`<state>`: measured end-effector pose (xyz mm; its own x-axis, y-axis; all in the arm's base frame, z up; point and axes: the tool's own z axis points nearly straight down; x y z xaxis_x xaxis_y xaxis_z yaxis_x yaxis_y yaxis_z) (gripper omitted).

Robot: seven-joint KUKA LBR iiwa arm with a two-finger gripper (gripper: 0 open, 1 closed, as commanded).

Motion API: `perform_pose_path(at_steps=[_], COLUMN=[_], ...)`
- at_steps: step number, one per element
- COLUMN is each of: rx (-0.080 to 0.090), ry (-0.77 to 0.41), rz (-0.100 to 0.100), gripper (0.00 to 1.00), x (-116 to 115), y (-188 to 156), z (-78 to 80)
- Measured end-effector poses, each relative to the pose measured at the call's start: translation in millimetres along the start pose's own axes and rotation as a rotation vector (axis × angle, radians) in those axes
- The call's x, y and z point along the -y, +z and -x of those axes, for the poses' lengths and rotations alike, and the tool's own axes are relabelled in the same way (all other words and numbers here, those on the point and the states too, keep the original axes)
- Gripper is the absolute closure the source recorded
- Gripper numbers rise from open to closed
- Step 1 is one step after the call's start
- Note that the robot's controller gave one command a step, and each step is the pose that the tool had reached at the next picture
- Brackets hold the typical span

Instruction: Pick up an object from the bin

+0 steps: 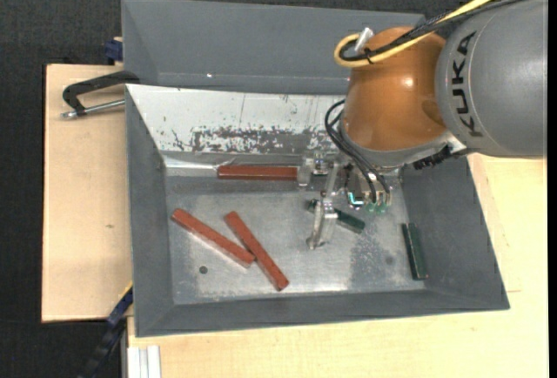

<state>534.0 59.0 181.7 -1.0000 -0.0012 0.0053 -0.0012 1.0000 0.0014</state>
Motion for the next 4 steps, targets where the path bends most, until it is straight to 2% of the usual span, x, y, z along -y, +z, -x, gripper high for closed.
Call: perform_pose_path(at_steps=[1,2,3,4], rx=[0.008,0.013,0.009,0.007], ry=[0.001,-0.028,-0.114,-0.198], rz=[0.000,0.001,-0.002,-0.001], gripper=[0.00,0.00,0.00,1.00], x=[0.3,37.9,72.9,69.7], y=[-3.8,33.9,66.5,109.9], z=[1.7,19.2,33.0,32.8])
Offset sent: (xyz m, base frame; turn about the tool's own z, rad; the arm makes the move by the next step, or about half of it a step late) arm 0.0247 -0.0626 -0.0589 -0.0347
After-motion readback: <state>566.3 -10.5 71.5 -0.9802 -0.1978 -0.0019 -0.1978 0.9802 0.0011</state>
